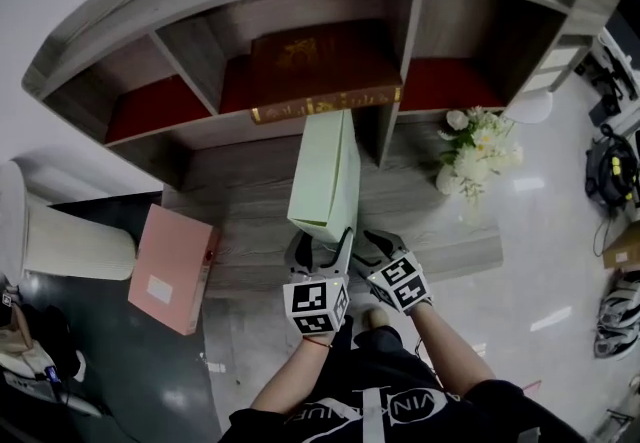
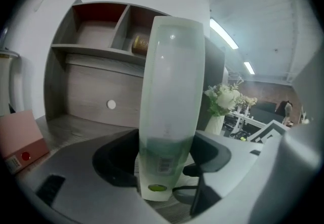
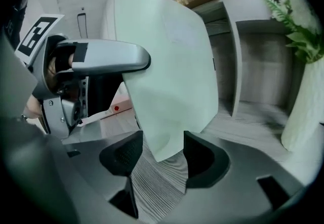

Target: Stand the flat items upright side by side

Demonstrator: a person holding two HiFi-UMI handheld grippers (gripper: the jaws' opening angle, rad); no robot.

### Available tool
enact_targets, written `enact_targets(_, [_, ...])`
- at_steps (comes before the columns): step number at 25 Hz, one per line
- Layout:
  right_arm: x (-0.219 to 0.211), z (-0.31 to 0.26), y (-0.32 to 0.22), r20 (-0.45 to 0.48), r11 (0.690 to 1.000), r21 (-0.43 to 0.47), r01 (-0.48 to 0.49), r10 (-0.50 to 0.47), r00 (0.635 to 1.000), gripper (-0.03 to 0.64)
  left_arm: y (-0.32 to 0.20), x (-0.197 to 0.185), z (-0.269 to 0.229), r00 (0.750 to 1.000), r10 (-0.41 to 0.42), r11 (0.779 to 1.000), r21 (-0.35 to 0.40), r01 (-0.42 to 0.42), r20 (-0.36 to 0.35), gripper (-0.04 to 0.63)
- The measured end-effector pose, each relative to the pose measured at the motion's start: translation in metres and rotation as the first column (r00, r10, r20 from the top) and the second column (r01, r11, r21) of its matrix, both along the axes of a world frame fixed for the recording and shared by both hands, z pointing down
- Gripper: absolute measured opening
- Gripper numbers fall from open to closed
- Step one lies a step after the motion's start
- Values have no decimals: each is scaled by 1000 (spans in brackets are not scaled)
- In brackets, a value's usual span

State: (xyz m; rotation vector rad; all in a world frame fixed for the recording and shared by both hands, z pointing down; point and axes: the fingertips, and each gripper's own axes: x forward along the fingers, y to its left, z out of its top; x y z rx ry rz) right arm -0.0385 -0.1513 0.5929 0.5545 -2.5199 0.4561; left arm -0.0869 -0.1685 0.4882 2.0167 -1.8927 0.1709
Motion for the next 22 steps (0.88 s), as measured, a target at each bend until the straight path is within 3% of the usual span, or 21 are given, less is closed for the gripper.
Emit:
enact_targets(7, [22, 2, -26, 34, 988, -30, -152, 153, 988, 240, -23, 13, 8, 995, 59, 998, -25, -62, -83, 311])
enact_targets(17, [33, -22, -50, 125, 967, -26, -255, 256, 958, 214, -53, 43, 9, 987, 160, 987, -34, -160, -5, 319])
enact_targets(22, [34, -30, -53, 164, 961, -37, -275, 277, 947, 219, -58, 55, 7, 979, 184, 981, -37, -188, -85, 334])
